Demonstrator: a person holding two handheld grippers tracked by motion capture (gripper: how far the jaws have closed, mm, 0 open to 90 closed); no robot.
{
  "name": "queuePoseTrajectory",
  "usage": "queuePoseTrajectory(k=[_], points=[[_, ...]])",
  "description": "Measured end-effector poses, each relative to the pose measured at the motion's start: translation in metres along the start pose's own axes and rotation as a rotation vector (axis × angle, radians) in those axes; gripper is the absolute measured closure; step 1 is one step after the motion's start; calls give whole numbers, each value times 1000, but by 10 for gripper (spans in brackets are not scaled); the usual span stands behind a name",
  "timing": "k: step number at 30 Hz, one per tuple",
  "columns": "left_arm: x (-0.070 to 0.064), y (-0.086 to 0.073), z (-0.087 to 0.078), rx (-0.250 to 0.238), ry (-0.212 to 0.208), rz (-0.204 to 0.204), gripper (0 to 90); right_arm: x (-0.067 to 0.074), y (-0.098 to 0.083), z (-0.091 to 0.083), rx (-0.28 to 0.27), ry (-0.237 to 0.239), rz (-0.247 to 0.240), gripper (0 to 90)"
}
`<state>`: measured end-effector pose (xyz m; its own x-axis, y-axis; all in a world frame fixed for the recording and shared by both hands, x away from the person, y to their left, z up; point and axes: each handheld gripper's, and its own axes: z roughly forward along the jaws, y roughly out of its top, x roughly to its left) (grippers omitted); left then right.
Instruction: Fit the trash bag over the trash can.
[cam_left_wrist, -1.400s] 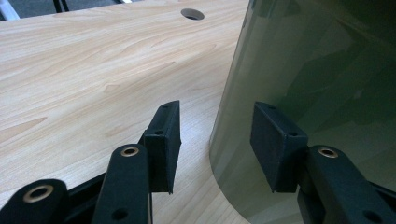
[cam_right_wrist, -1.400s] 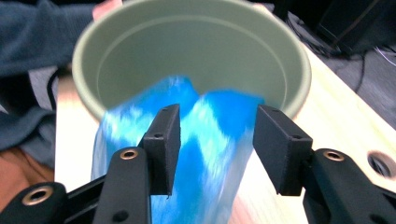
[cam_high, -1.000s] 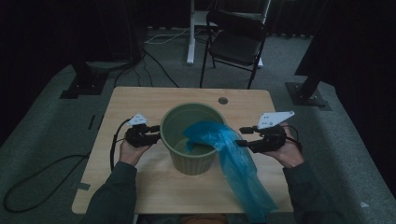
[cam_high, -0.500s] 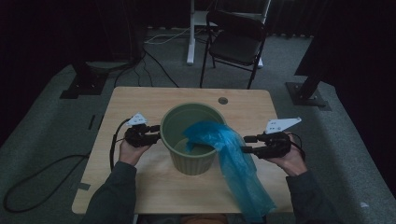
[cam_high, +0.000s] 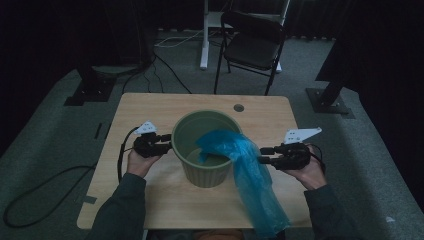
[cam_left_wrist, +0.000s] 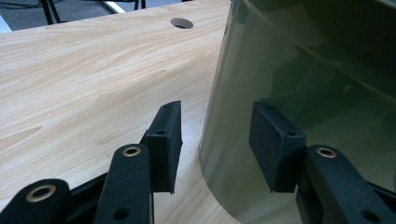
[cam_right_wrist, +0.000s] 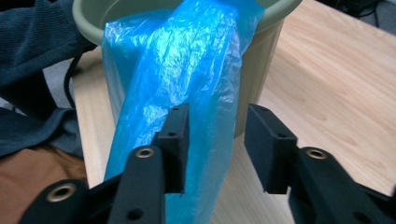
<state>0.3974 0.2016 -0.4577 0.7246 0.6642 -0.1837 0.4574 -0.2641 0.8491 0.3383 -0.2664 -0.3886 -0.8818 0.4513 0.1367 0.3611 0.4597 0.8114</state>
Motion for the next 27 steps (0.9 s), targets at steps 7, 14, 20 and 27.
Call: queuePoseTrajectory(k=[7,14,20,27], points=[[-3,1,1,6,-11,14,554,-1,0,9,31,72,4,672],[-5,2,0,13,-16,24,556,-2,12,5,13,98,-17,871],[-6,6,-14,2,13,45,556,-3,29,-1,-26,91,-43,900],[-4,16,-47,-57,45,54,585,-4,50,2,-41,85,-57,900]])
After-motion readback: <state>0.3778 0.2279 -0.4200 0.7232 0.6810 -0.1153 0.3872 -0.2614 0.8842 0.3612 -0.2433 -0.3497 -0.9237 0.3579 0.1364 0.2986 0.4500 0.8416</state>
